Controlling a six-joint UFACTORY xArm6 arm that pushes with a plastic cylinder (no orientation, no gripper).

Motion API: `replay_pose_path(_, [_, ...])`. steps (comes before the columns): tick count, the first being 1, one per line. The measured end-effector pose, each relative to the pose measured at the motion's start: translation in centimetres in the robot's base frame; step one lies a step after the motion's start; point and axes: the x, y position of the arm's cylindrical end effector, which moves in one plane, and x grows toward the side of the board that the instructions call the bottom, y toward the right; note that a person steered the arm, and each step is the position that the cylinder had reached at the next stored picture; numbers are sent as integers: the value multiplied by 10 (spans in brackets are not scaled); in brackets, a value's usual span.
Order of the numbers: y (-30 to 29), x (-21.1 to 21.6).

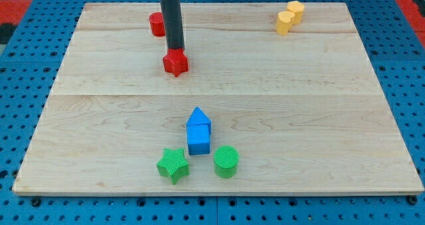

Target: Slide your arm away from red star

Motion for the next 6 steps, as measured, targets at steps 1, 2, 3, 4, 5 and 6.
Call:
replay_pose_path(1, [-2,34])
replay_pose_path(2, [-21,46])
replay_pose_path(3, [-5,95])
replay_pose_path(4, [-6,107])
replay_pose_path(5, [-92,69])
replay_pose_path(6, [-144,14])
